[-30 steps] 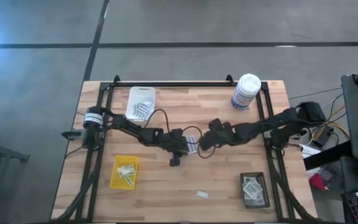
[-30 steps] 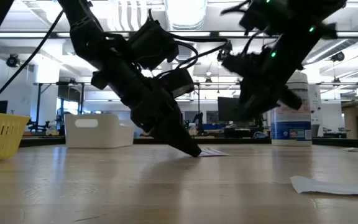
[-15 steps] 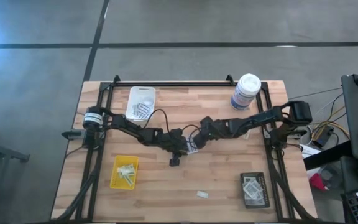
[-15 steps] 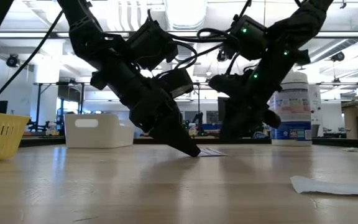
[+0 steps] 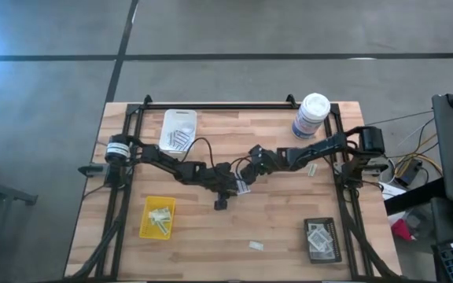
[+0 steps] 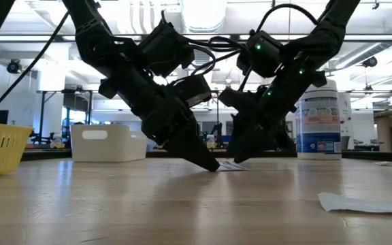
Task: Pick & Place First Aid Supplies
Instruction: Put the blue bandage into the white bin
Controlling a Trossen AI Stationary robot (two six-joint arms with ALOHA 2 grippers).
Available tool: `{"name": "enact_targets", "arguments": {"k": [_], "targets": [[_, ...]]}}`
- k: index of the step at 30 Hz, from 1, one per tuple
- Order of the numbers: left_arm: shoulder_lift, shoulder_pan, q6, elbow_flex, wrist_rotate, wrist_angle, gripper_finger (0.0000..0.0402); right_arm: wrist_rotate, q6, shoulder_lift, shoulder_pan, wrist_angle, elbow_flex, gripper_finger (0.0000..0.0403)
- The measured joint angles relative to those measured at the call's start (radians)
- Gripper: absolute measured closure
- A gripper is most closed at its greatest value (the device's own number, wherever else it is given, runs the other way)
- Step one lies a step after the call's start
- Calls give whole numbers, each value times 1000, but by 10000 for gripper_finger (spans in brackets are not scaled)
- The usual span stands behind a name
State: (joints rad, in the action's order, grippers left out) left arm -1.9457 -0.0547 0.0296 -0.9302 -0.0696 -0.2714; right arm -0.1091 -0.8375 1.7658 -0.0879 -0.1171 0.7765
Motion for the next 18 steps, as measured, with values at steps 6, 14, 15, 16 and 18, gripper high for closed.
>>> {"name": "enact_targets", "arguments": {"k": [6, 14, 15, 16, 18], "targets": [[0, 0, -8, 0, 0, -1, 287, 54, -23, 45, -1, -55, 3, 275], [0, 0, -9, 1, -1, -1, 287, 171, -23, 40, -2, -54, 3, 279], [0, 0, -10, 1, 0, -1, 287, 187, -23, 40, -2, -53, 3, 278], [0, 0, -10, 1, -1, -1, 287, 201, -23, 40, -2, -52, 3, 277], [0, 0, -10, 1, -1, -1, 287, 230, -19, 40, -2, -51, 2, 275]]}}
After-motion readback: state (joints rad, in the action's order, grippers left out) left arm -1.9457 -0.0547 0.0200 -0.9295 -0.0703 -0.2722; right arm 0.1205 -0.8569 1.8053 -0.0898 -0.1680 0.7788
